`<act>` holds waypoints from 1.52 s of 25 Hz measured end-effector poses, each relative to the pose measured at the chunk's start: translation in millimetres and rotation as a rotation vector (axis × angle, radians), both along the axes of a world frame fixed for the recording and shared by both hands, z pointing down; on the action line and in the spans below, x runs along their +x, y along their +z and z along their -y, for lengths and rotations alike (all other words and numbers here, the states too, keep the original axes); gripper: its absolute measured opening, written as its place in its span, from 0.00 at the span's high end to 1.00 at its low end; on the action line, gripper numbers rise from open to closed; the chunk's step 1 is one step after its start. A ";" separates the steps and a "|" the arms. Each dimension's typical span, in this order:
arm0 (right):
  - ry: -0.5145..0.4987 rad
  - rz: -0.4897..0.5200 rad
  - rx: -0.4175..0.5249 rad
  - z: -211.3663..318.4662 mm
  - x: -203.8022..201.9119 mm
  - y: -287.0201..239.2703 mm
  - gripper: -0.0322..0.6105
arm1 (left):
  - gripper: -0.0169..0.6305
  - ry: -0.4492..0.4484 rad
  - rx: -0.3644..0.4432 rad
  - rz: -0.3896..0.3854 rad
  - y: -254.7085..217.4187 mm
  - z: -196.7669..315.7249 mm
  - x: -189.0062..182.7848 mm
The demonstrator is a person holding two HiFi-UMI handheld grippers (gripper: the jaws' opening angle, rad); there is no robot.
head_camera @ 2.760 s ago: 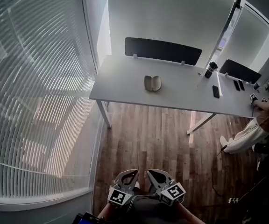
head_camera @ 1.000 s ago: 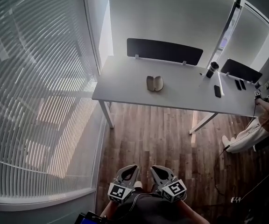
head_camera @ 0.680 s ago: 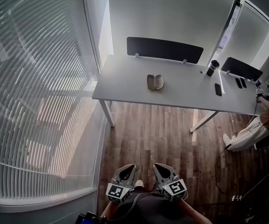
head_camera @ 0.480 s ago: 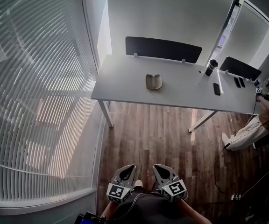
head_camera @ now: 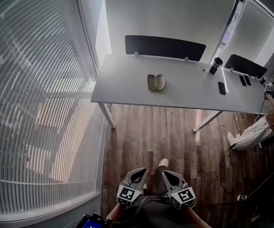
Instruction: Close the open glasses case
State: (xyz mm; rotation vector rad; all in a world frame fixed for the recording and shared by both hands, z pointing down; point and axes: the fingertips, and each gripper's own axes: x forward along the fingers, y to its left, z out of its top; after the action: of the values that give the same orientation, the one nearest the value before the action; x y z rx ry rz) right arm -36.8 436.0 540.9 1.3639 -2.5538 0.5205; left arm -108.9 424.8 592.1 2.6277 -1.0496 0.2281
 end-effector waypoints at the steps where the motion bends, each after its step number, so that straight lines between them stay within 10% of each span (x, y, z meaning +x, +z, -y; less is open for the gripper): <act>1: 0.005 0.002 -0.001 5.6 3.1 3.2 0.94 | 0.96 0.012 0.003 0.013 -0.1 4.9 3.9; 23: -0.082 0.070 0.007 177.8 39.8 25.5 0.94 | 0.96 -0.054 -0.037 0.099 -0.7 150.8 48.2; 38: -0.008 0.107 0.079 355.7 150.8 -5.5 0.94 | 0.96 -0.061 0.013 0.172 -28.4 307.9 142.2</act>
State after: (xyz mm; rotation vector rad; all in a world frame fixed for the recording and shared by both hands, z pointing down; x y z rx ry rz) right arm 114.0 80.3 535.4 1.3861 -2.6909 0.5094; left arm 33.3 116.9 563.7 2.6203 -1.1878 0.4421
